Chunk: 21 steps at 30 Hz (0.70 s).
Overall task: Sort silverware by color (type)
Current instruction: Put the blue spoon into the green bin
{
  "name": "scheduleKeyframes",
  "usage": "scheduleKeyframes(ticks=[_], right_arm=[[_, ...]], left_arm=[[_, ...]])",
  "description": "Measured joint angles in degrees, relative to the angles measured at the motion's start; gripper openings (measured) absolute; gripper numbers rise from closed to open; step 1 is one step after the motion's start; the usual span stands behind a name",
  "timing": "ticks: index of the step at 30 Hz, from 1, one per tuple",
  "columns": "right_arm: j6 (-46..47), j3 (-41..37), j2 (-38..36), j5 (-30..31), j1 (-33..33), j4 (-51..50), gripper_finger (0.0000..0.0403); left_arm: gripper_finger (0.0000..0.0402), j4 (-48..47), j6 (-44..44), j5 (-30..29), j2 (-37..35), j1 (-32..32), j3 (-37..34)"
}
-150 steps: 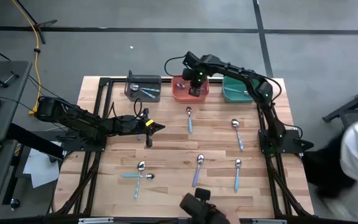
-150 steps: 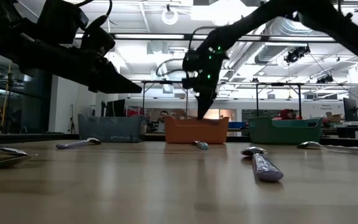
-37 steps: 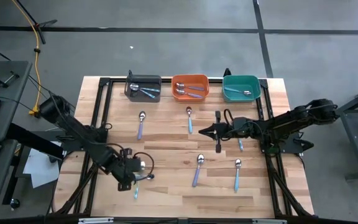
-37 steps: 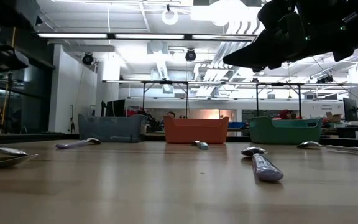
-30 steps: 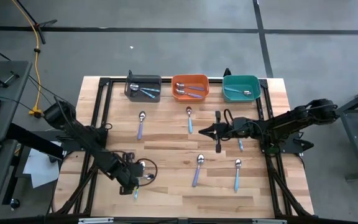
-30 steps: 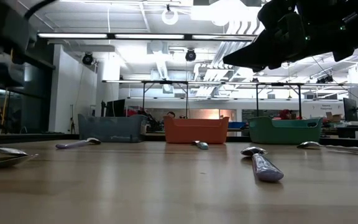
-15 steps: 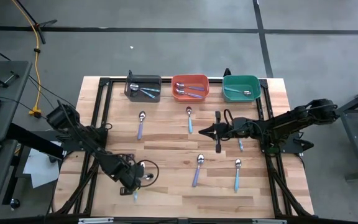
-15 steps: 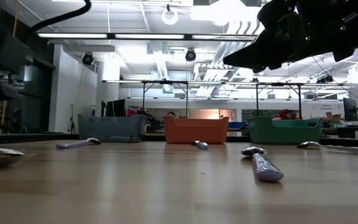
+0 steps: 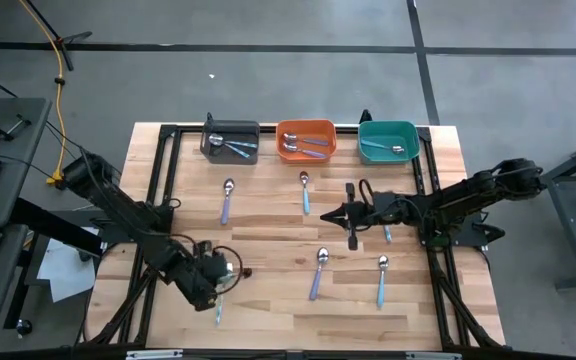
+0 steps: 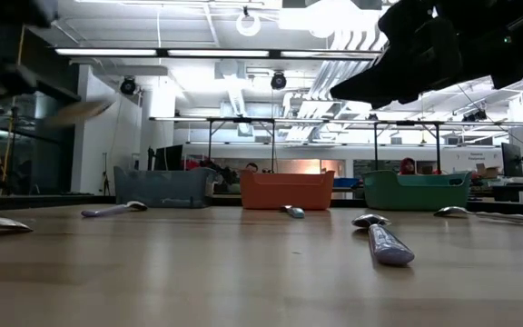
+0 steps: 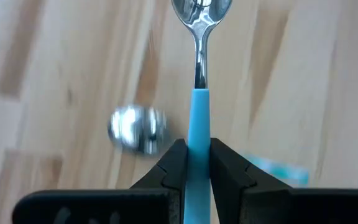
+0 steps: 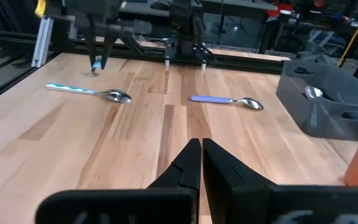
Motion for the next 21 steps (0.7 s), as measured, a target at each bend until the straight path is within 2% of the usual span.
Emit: scheduleKeyframes(ticks=[3, 7, 10, 14, 18, 21], right_arm=[[0.5, 0.0, 0.0, 1.6, 0.5, 0.1, 0.0000], [1.9, 0.0, 0.0, 4.9, 1.0, 0.3, 0.0000], [3.8, 0.0, 0.0, 5.0, 1.5, 0.5, 0.0002], [5.3, 0.0, 0.0, 5.0, 3.0, 0.6, 0.0018], [6.8, 0.1, 0.1, 5.1, 4.4, 3.1, 0.0050], [7.4, 0.1, 1.3, 5.1, 4.8, 8.1, 0.0079]], left_arm=[[0.0033, 5.3, 1.6, -6.1, -0.7, 1.3, 0.0], [0.0033, 17.1, 10.5, -10.2, -0.2, 4.9, 0.0], [0.0033, 29.1, 19.1, -9.5, 0.3, 8.6, -1.6], [0.0033, 49.1, 26.6, -5.7, 0.3, 14.6, -8.2], [0.0033, 66.5, 32.2, -5.4, 0.3, 20.8, -14.8], [0.0033, 75.5, 36.2, -5.3, 0.8, 25.2, -17.1]])
